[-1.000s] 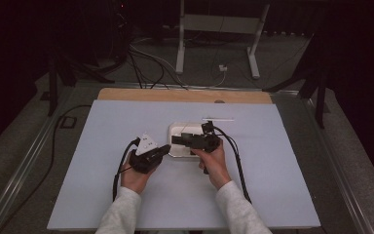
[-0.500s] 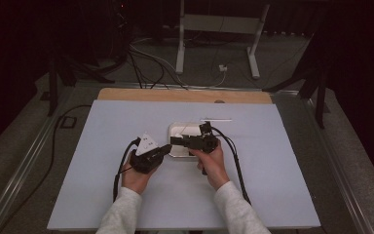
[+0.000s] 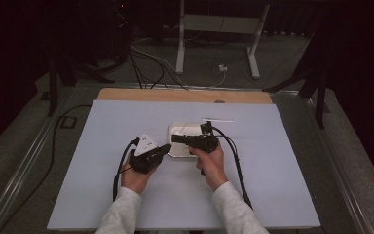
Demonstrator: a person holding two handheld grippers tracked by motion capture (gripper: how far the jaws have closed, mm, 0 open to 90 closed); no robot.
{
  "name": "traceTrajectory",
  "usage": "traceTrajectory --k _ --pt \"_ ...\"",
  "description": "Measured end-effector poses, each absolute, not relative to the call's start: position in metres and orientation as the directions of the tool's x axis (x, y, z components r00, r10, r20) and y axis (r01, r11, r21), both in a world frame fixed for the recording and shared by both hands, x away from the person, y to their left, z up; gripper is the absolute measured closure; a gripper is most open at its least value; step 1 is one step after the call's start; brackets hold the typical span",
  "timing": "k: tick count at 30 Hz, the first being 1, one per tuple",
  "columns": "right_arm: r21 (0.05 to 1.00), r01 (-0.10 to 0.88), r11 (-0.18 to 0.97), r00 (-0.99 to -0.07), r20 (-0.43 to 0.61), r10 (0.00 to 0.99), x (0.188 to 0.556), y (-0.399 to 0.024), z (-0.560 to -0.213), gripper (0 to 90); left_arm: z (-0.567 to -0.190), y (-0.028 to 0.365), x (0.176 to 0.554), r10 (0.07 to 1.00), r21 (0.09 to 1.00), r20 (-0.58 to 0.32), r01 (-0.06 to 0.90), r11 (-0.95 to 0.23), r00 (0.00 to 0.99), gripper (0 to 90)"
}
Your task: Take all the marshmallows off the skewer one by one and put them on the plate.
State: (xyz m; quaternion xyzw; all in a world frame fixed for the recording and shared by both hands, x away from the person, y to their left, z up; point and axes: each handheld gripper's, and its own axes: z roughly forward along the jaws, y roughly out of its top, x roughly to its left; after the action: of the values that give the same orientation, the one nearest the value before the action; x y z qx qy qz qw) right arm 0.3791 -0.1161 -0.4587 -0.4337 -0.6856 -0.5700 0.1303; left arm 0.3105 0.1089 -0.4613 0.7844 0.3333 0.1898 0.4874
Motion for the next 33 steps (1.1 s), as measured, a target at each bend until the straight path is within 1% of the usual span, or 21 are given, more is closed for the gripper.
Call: traceTrajectory --k 4,5,6,8,9,11,13,17,20,23,25,28,33 --pt "0.673 0.738 -0.044 -0.585 0.671 0.456 0.379 -0.119 -0.456 81.1 -0.461 0.110 0.310 0.701 0.891 -0.024 0.333 -0.309 0.713 90.0" --pt "0.677 0.734 -0.054 -0.584 0.670 0.458 0.379 -0.120 -0.455 81.7 -0.462 0.110 0.310 0.701 0.885 -0.011 0.334 -0.325 0.713 90.0" --pt "0.680 0.729 -0.082 -0.573 0.671 0.471 0.380 -0.124 -0.453 82.1 -0.463 0.111 0.309 0.700 0.878 0.005 0.331 -0.344 0.715 90.0" --pt "0.671 0.725 -0.153 -0.546 0.696 0.467 0.385 -0.139 -0.447 82.2 -0.465 0.114 0.309 0.692 0.884 -0.020 0.335 -0.325 0.722 90.0" --pt "0.669 0.729 -0.146 -0.548 0.698 0.461 0.387 -0.145 -0.444 82.1 -0.465 0.113 0.309 0.690 0.884 -0.012 0.330 -0.331 0.724 90.0" --pt "0.704 0.701 -0.108 -0.577 0.650 0.494 0.385 -0.148 -0.438 82.0 -0.465 0.108 0.308 0.678 0.885 -0.001 0.316 -0.342 0.735 90.0" --pt "0.715 0.691 -0.100 -0.583 0.635 0.506 0.384 -0.151 -0.435 81.8 -0.464 0.106 0.307 0.672 0.888 -0.001 0.310 -0.341 0.741 90.0" --pt "0.705 0.698 -0.130 -0.569 0.655 0.496 0.388 -0.157 -0.435 81.7 -0.465 0.109 0.307 0.669 0.888 0.004 0.305 -0.344 0.744 90.0" --pt "0.716 0.685 -0.134 -0.577 0.646 0.500 0.388 -0.159 -0.432 81.9 -0.465 0.110 0.307 0.664 0.889 0.008 0.299 -0.348 0.748 90.0" --pt "0.732 0.661 -0.168 -0.565 0.632 0.531 0.389 -0.166 -0.426 82.8 -0.469 0.113 0.307 0.682 0.867 0.036 0.316 -0.385 0.730 90.0" --pt "0.733 0.650 -0.202 -0.554 0.638 0.535 0.391 -0.178 -0.420 83.0 -0.472 0.121 0.309 0.702 0.870 -0.002 0.347 -0.350 0.712 90.0" --pt "0.780 0.617 -0.104 -0.585 0.543 0.603 0.388 -0.181 -0.413 82.7 -0.467 0.125 0.311 0.719 0.880 -0.018 0.352 -0.318 0.694 90.0" --pt "0.796 0.604 -0.044 -0.600 0.490 0.633 0.386 -0.178 -0.417 81.8 -0.465 0.122 0.310 0.725 0.883 -0.021 0.353 -0.309 0.689 90.0"
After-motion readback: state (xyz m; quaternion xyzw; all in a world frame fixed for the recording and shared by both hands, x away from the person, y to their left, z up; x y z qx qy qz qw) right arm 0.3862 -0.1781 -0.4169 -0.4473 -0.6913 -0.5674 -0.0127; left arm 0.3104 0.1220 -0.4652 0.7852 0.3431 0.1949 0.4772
